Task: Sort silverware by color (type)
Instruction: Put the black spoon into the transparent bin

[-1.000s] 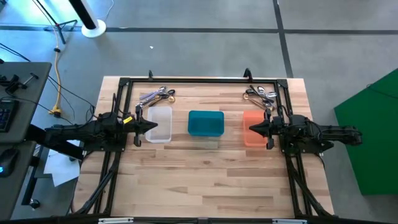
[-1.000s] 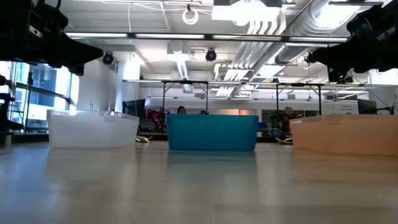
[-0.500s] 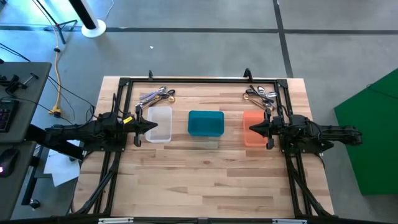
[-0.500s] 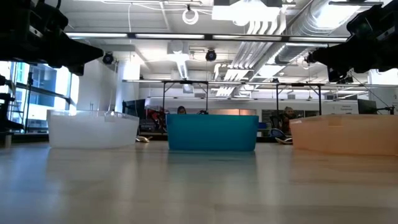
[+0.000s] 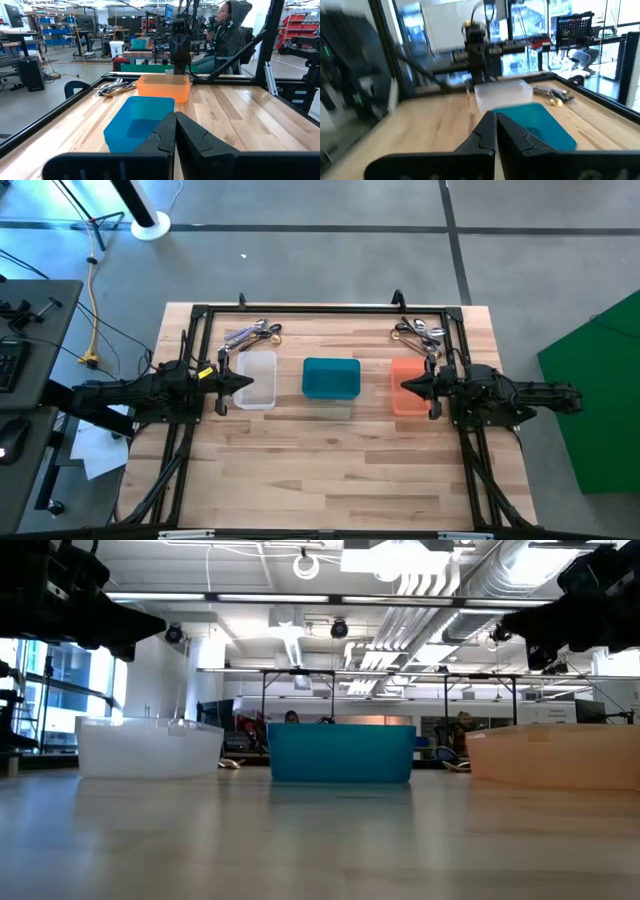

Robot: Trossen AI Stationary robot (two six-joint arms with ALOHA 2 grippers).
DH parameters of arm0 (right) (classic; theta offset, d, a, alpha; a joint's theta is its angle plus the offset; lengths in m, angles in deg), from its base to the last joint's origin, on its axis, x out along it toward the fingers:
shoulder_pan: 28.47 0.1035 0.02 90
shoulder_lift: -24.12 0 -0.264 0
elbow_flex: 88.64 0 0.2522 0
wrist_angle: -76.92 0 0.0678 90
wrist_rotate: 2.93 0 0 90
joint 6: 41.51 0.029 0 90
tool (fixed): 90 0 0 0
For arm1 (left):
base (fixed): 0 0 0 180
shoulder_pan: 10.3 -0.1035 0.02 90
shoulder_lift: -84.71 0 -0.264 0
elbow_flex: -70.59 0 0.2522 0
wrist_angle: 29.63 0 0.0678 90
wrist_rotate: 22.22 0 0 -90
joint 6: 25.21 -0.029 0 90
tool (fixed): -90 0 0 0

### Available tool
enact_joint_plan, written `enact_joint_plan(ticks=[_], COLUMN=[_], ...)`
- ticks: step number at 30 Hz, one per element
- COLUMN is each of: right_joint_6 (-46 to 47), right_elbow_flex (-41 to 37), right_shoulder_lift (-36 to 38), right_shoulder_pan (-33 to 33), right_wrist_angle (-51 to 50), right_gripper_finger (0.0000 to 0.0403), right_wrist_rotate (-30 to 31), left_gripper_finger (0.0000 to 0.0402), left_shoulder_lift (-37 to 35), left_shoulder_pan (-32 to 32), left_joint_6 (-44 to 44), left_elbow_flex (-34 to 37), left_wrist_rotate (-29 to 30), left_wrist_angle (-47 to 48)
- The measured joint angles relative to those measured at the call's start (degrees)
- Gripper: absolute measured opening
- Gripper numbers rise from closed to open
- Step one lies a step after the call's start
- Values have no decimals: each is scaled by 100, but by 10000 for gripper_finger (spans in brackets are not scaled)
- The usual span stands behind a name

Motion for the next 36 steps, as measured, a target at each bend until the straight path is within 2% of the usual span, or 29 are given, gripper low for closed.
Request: enact_joint_plan(ticks=[6, 12, 28, 36], right_joint_6=[1337, 1665, 1978, 2283], right_elbow_flex=[-2, -2, -2, 198], right_shoulder_lift=[0, 2, 2, -226], right_shoulder_pan=[-2, -1, -2, -2], right_wrist_angle=[1743, 3337, 3636, 3628], right_gripper_finger=[0, 0, 0, 0], right_wrist_rotate=[42, 679, 965, 1795], left_gripper_finger=[1, 1, 1, 1], left_shoulder_lift=[0, -2, -2, -2], left_shoulder_pan=[-1, -2, -2, 0], left_joint_6=[0, 0, 0, 0], left_elbow_flex=[-2, -2, 0, 0], left_wrist_rotate=[0, 2, 0, 0], left_wrist_angle=[0, 0, 0, 0])
